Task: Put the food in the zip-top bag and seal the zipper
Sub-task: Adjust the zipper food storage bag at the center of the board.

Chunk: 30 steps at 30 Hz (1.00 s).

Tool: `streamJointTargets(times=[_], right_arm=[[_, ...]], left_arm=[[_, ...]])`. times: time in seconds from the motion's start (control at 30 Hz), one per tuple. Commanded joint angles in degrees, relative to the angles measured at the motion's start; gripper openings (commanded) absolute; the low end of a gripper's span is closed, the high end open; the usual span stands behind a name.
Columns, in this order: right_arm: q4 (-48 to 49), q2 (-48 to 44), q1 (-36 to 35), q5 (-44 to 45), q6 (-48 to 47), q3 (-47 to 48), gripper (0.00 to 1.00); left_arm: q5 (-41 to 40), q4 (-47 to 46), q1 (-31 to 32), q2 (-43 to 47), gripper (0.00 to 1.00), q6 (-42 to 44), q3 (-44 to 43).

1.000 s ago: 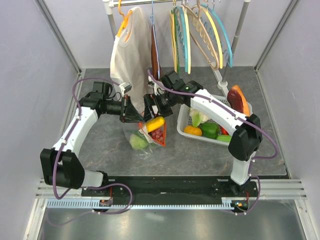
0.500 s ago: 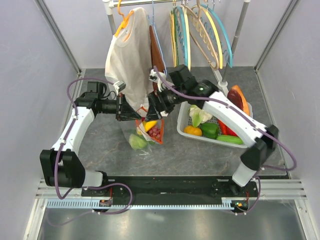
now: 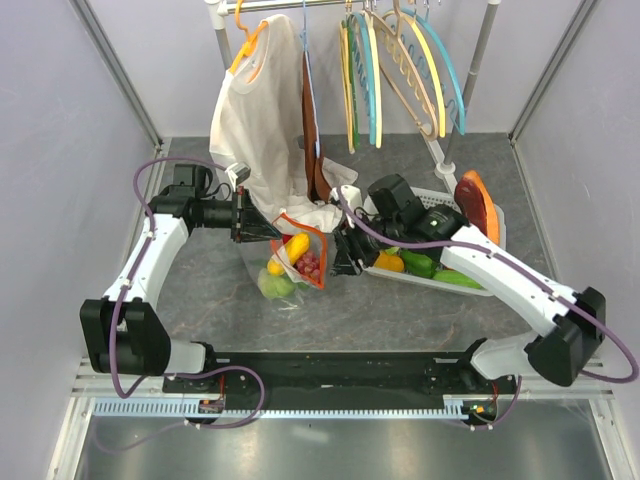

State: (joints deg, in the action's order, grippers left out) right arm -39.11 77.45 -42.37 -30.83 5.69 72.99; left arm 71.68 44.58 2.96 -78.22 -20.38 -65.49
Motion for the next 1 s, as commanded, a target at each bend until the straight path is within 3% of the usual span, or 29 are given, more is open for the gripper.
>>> streamJointTargets(times=[0.0,0.23,0.37,0.97], right_arm=[[4.6,5.1,0.0,6.9,0.3,5.6,0.55],[7.6,6.1,-0.2,13.0,-8.4,12.3,0.55],[6.9,8.8,-1.7,12.6,-12.5,14.9,0.64],[8.7,18.0,-8.4,19.2,-14.7,20.0,0.63]], left_arm=[[2.0,-0.4,-0.3,1.4,0.02,-0.2,0.1],[2.5,4.5,-0.2,4.0,0.02,4.2,0.9],[2.6,4.8,-0.2,4.7,0.02,4.1,1.1],[4.3,6.1,0.4,7.0,0.02,5.5,2.1]])
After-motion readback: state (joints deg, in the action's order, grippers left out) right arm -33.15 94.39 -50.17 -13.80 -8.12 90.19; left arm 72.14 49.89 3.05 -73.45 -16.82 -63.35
